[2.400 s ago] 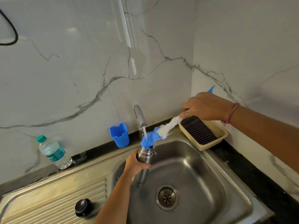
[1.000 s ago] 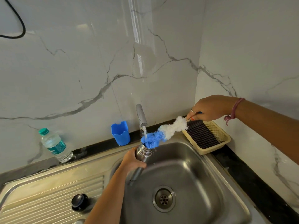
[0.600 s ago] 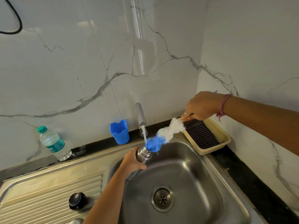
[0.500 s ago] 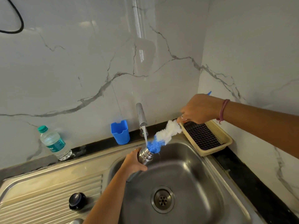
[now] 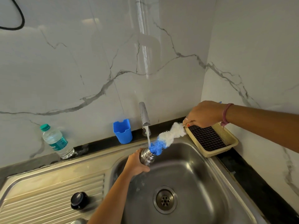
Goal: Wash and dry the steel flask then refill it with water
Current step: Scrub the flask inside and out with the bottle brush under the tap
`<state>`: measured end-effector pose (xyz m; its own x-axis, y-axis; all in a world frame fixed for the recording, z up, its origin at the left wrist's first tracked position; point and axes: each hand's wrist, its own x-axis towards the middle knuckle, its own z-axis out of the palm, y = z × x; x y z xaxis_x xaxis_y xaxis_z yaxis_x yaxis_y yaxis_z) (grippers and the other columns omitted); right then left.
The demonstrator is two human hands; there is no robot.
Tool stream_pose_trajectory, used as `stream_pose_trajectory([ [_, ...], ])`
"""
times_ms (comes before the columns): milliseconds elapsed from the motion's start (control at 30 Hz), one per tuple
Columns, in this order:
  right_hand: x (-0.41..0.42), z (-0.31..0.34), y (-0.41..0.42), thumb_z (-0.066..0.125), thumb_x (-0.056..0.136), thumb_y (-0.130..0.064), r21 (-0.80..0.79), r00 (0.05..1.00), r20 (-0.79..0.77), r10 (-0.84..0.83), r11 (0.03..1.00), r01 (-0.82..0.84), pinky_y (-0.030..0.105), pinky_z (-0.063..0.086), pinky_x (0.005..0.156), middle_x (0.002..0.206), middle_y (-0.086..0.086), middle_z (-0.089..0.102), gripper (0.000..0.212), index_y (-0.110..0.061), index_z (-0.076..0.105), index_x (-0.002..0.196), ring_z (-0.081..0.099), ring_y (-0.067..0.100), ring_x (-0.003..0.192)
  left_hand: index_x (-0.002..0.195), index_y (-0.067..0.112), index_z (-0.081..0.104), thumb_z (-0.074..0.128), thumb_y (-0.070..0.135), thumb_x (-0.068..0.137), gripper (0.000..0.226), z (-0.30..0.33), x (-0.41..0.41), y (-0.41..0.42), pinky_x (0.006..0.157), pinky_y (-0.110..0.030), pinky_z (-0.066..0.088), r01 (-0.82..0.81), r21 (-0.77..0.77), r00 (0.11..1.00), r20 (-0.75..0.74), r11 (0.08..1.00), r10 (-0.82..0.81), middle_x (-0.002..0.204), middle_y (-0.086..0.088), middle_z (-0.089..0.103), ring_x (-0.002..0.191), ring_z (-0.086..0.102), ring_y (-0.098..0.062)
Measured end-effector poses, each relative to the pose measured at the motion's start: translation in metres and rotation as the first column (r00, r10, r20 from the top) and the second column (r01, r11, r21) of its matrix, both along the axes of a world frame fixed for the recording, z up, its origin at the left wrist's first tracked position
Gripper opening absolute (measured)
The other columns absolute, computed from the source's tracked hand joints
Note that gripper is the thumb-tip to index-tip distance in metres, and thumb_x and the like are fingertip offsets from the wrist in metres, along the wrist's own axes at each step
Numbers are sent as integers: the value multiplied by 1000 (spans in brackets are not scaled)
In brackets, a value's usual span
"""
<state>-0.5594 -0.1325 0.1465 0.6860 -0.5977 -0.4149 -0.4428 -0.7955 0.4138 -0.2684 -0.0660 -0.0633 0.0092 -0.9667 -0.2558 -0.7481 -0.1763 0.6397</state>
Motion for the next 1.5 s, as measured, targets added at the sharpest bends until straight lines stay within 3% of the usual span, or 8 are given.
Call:
stream_pose_trajectory([
  [233, -2, -10, -5, 69, 78, -8, -451, 842, 13, 539, 755, -476, 25, 18, 40, 67, 0, 52, 40, -21, 67, 115, 25, 13, 47, 128, 29, 47, 87, 11, 56, 84, -3, 3, -2, 71, -15, 47, -10, 45, 1000, -26, 999, 12, 106, 9, 61, 92, 60, -6],
  [367, 21, 5, 2, 38, 101, -23, -49, 999, 52, 7, 999, -4, 24, 37, 57, 89, -13, 61, 28, -38, 61, 104, 45, 6, 63, 127, 29, 48, 87, 13, 55, 83, -6, -1, 2, 67, -12, 44, -25, 32, 999, -30, 999, 26, 105, 11, 59, 89, 58, -4],
  [467, 25, 9, -11, 40, 100, -42, 320, 955, 111, -275, 920, 228, 34, 46, 91, 118, -11, 66, 32, -35, 62, 122, 62, 17, 96, 125, 25, 50, 88, 13, 54, 81, -10, -4, 4, 67, -10, 42, -34, -14, 998, -45, 999, 34, 104, 11, 59, 88, 58, -3],
  [700, 21, -8, -17, 40, 102, -36, 497, 901, 124, -416, 812, 306, 24, 45, 90, 109, -18, 63, 32, -25, 68, 113, 59, 8, 94, 128, 25, 50, 88, 12, 55, 84, -8, -3, 5, 64, -11, 44, -62, -54, 997, -56, 997, 59, 105, 10, 60, 90, 59, -6],
  [867, 29, -44, -4, 39, 96, -22, -29, 985, 153, -82, 996, 87, 27, 39, 49, 92, -4, 68, 32, -30, 63, 117, 59, 16, 65, 130, 29, 46, 88, 14, 57, 85, -1, -3, 2, 65, -9, 40, -60, -49, 996, -64, 997, 57, 108, 12, 58, 90, 56, -4],
  [1133, 42, -56, 8, 48, 92, -7, -350, 939, 29, 342, 884, -311, 27, 23, 39, 69, 1, 39, 35, -19, 57, 123, 36, 17, 47, 130, 26, 50, 87, 10, 55, 86, -4, -2, 2, 65, -10, 40, -99, -3, 990, -106, 995, 98, 102, 13, 60, 87, 57, 0],
  [1300, 58, -44, -5, 38, 96, -21, 37, 992, 122, -24, 999, 20, 29, 31, 53, 71, 0, 55, 25, -17, 62, 93, 43, 17, 57, 131, 25, 49, 89, 12, 54, 88, -9, -9, 7, 69, -10, 41, -85, -27, 992, -91, 996, 82, 107, 10, 59, 94, 58, -8],
  [1500, 76, -39, -16, 49, 98, -24, 440, 895, 56, -444, 815, 377, 24, 34, 55, 62, -1, 46, 24, -10, 67, 98, 38, 13, 52, 131, 30, 51, 89, 19, 48, 92, -12, -18, 10, 92, -35, 54, -170, -88, 982, -92, 981, 162, 109, 10, 60, 103, 59, -14],
])
